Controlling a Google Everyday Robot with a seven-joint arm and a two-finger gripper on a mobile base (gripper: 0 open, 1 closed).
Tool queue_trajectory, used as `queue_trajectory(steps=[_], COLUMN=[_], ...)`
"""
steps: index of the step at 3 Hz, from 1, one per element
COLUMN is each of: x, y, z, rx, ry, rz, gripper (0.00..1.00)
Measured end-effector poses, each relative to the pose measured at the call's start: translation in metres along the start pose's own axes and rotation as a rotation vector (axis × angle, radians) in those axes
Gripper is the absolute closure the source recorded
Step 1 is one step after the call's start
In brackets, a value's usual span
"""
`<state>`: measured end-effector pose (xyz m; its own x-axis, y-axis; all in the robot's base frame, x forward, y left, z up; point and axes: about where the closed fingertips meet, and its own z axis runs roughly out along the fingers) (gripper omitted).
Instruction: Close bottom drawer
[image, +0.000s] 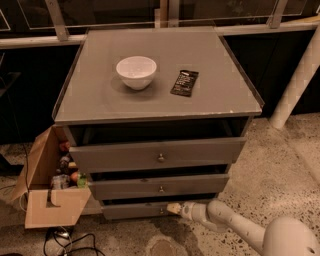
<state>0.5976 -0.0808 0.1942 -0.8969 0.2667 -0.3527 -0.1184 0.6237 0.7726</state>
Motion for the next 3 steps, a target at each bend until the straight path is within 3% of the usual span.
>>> queue_trajectory(steps=[1,2,3], x=[0.0,0.01,0.02], y=[0.0,-0.009,-0.018], z=[0.0,-0.042,-0.115], rx=[0.0,0.033,0.099], ry=[0.0,0.028,-0.002], rz=[0.0,0.04,0.089], gripper=[1.0,1.0,1.0])
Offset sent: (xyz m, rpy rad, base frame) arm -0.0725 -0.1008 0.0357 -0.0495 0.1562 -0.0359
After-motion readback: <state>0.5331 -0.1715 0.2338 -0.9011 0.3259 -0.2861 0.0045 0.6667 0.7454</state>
